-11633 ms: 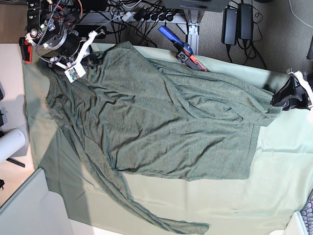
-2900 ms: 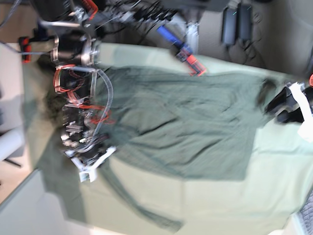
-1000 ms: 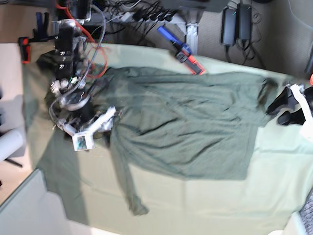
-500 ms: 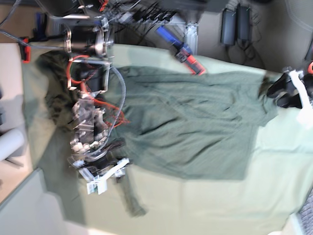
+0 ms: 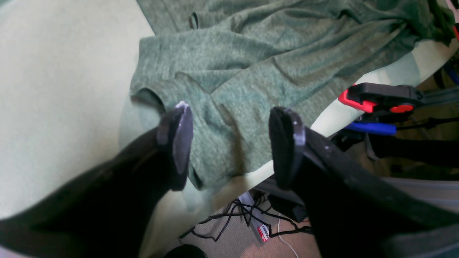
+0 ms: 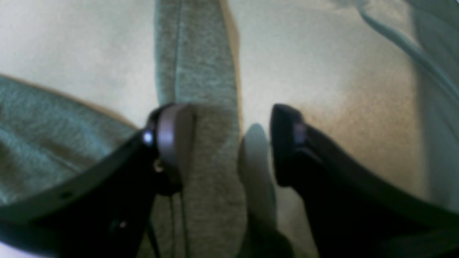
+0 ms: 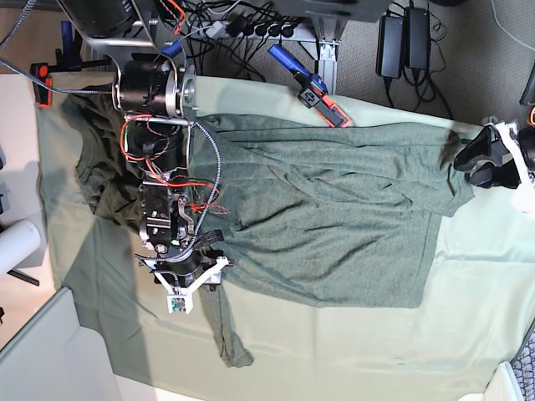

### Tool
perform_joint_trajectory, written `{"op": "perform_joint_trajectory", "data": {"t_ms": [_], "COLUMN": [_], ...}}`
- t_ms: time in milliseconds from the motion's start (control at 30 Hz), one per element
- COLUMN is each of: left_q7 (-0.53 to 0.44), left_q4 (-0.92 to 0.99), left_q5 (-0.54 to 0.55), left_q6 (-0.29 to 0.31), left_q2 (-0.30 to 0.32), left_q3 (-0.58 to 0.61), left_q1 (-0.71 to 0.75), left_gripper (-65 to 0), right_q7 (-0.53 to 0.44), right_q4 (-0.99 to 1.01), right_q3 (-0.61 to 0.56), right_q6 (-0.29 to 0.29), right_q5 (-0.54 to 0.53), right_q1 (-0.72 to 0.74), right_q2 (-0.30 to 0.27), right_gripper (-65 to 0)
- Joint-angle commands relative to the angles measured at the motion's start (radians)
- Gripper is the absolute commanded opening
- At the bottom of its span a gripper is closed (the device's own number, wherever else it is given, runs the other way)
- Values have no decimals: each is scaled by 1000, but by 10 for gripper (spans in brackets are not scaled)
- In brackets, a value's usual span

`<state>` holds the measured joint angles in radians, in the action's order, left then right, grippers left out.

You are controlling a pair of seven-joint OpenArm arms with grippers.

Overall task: Fold the T-shirt properly
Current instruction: 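Drag the pinched shirt edge with the right gripper across the shirt body, then carry the held fabric with the right gripper toward the left gripper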

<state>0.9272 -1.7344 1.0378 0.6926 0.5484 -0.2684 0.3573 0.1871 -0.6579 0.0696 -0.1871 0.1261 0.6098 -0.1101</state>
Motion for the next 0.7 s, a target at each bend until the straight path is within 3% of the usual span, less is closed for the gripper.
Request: {"op": "perform_joint_trajectory", "data": {"t_ms": [0,100,133,367,667], "left_q7": [-18,-18,-18,-19,-33], "left_q4": [-14,-14,-14,-14,-14], "left_q5": [21,21,21,20,16], "left_q6": [6,6,6,6,6], "left_q2": [17,17,17,17,17], "left_q3": [-8,-8,-8,-8,-8], "left_q1": [-6,-5,-5,-6,-6], "left_gripper": [-281,-281,-281,-281,-281], "right_q7": [11,11,11,48,235], "right_q4": [-6,-10,-14,-104,-323], "right_q3": [0,0,0,0,-2], "right_q6": [8,8,8,-40,-184], "right_q5": [9,8,8,-14,-237], "right_q1": [25,25,25,24,24], "right_q2": [-3,-3,-3,-3,6], "right_gripper": [-435,-639,-650,-650,-650]}}
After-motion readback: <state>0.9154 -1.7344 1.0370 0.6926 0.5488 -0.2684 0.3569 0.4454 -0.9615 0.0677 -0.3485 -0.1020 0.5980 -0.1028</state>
